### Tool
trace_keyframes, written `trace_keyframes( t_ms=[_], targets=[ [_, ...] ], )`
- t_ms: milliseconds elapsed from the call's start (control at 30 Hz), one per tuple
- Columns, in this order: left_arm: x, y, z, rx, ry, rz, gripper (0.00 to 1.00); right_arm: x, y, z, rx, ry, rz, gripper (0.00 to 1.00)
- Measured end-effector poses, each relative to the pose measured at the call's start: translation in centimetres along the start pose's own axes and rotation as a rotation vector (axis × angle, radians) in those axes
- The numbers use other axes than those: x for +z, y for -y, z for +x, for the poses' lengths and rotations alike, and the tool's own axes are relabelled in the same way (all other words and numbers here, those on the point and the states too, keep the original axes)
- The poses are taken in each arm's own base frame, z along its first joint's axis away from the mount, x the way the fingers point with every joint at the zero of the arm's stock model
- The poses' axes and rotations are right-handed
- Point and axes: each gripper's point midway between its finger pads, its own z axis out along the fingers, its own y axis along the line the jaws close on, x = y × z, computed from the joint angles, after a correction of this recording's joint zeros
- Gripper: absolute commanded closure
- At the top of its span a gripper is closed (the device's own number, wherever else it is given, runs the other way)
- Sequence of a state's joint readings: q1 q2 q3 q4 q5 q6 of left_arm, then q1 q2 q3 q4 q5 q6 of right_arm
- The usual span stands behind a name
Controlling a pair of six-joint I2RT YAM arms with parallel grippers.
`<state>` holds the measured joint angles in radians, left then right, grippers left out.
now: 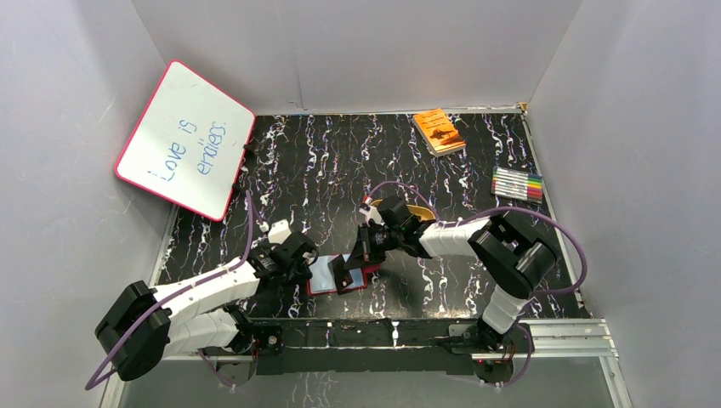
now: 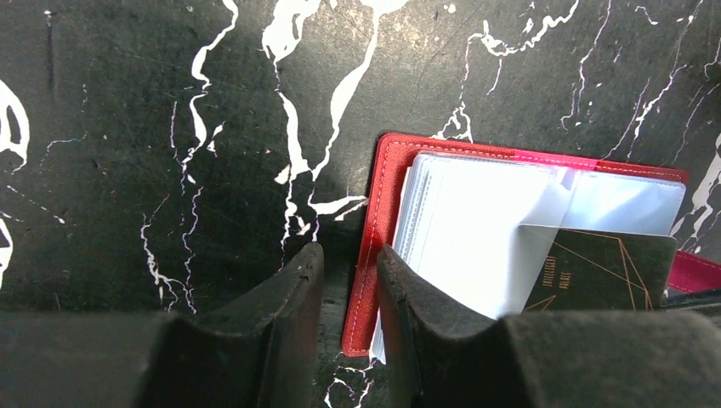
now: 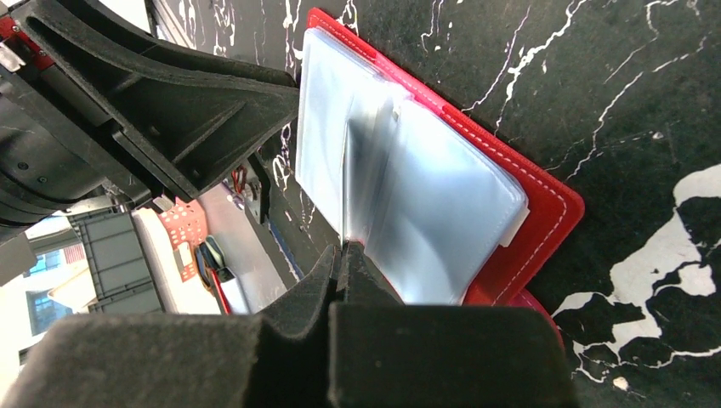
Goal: Put the credit cards into the card holder
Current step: Insert the credit card into the card holder.
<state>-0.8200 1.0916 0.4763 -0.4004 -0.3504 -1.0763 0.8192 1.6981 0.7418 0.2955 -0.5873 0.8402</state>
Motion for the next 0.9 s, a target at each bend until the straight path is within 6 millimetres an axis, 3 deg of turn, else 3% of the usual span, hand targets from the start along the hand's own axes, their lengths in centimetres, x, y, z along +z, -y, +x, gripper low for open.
trace_keyframes(
  t_ms=[900],
  targets=[
    [0.2,1.2,0.3,-0.015,-0.017,0.053,0.78,0.9,2.5,-0.3,0.143,0.104,0.042,1.00]
  ],
)
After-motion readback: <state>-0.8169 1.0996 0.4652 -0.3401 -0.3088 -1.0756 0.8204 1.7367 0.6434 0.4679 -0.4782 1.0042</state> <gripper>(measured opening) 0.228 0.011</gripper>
